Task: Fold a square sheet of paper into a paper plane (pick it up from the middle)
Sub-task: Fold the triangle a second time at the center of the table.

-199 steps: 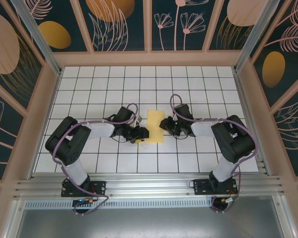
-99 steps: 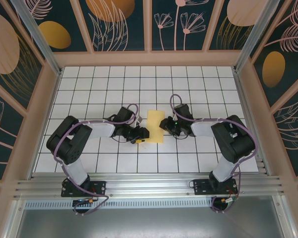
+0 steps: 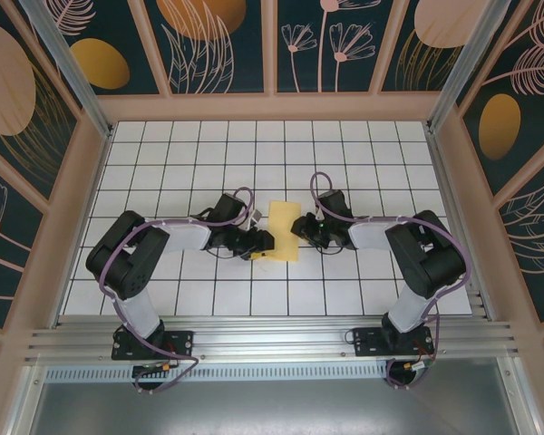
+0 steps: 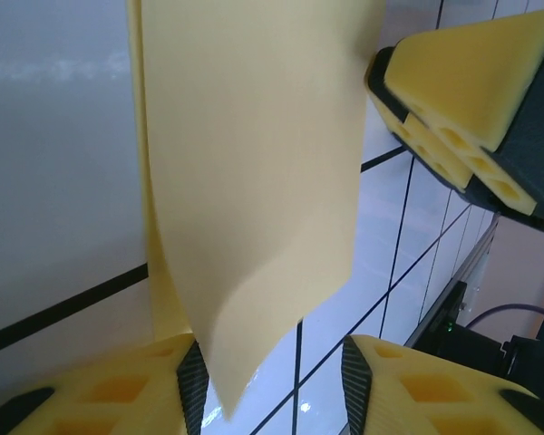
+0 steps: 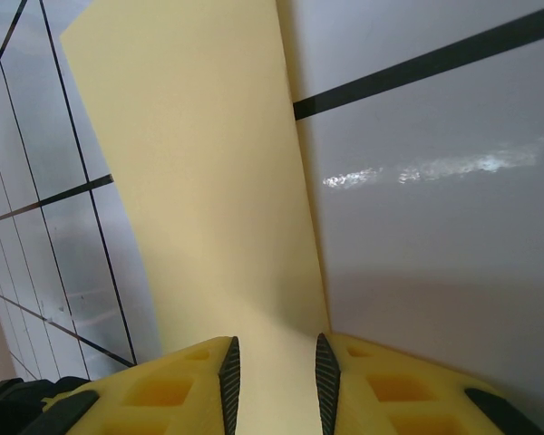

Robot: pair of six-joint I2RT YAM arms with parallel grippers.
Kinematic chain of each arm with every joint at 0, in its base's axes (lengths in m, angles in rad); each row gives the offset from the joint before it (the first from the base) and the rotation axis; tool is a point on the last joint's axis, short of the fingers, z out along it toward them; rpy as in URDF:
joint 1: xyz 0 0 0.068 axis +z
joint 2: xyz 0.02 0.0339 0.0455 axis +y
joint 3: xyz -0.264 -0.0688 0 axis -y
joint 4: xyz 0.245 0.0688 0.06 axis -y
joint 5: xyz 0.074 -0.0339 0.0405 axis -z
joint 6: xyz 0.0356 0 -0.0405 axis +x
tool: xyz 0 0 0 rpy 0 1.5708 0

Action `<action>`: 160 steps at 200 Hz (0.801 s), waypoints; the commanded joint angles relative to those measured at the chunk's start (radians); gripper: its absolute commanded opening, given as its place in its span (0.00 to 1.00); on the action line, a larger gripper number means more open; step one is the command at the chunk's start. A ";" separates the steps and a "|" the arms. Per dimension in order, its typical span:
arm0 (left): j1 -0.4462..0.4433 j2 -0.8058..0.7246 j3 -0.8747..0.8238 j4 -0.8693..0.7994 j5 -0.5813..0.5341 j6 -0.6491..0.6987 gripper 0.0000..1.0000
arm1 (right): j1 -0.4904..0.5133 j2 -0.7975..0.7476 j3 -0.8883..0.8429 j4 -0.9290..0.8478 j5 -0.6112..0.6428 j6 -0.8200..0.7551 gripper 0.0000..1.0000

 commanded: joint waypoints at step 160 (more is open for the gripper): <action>0.031 0.144 0.201 0.039 -0.071 -0.015 0.40 | 0.027 -0.254 -0.077 -0.087 0.179 -0.104 0.43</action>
